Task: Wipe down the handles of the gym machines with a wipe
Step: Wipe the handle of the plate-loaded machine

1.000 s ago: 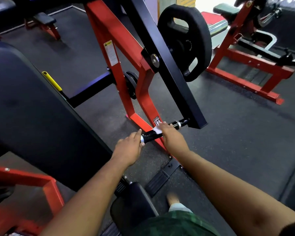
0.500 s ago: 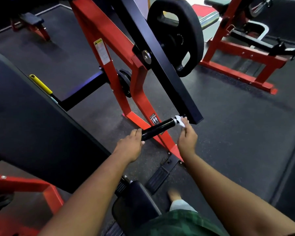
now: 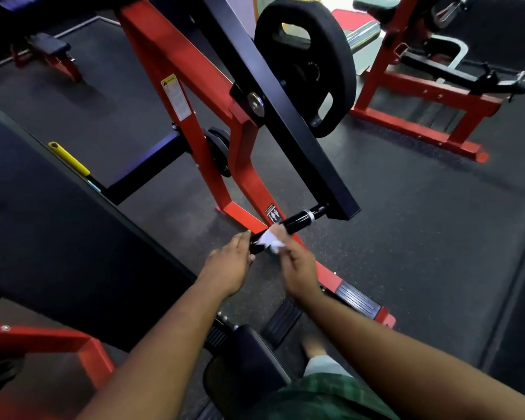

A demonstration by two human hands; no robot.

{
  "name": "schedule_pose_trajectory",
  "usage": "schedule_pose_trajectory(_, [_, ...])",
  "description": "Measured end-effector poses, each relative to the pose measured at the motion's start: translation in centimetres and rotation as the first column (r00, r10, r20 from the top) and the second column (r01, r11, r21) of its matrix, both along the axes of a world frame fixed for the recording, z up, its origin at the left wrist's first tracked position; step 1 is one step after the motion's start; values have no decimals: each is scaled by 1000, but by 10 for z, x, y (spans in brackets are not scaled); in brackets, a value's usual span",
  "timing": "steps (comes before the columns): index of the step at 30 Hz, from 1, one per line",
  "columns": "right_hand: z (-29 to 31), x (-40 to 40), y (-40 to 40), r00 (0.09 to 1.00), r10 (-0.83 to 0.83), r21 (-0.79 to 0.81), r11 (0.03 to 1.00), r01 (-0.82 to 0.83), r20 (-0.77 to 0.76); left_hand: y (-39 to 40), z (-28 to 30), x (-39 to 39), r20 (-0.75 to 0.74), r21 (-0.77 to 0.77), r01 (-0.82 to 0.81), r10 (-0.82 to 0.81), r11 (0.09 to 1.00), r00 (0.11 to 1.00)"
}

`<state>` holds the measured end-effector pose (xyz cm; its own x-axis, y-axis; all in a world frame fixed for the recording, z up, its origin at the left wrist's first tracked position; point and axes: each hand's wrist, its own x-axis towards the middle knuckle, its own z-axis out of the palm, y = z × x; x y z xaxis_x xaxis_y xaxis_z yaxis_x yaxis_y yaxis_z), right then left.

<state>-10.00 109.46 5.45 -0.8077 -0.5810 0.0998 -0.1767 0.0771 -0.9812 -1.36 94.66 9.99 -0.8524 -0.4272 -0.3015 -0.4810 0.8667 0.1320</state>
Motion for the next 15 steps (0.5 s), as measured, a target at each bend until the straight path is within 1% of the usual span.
schedule_pose_trajectory(1, [0,-21,2,997,-77,30,997,78,-21,1,1,-1,8,-14,-5,5,1000,1000])
schedule_pose_trajectory(2, [-2,-45,3,988,-128,95,986,137,-89,3,1,-2,17,-26,-10,10,1000,1000])
schedule_pose_trajectory(3, [-5,-66,2,976,-131,213,963,167,-171,3,2,-3,26,-36,-11,12,999,1000])
schedule_pose_trajectory(5, [-7,-86,-4,938,-1,482,857,179,-347,3,3,-3,43,-49,-7,9,999,999])
schedule_pose_trajectory(6, [-6,-86,-8,921,67,543,823,166,-383,3,3,-3,51,-51,-5,8,999,999])
schedule_pose_trajectory(7, [-5,-80,-14,920,112,565,814,132,-376,3,3,-3,56,-53,-5,8,999,998])
schedule_pose_trajectory(9, [2,-55,-22,919,181,562,826,52,-351,2,1,-4,55,-66,-4,8,998,998])
schedule_pose_trajectory(12, [5,-19,-29,886,275,484,872,-67,-373,1,-3,-4,40,-59,-10,13,998,999])
schedule_pose_trajectory(14, [9,-4,-20,871,380,409,881,-237,-312,2,-4,-2,40,-56,-12,14,998,999])
schedule_pose_trajectory(15, [15,-2,-13,900,376,320,900,-298,-220,2,-4,-2,48,-63,-13,16,998,999])
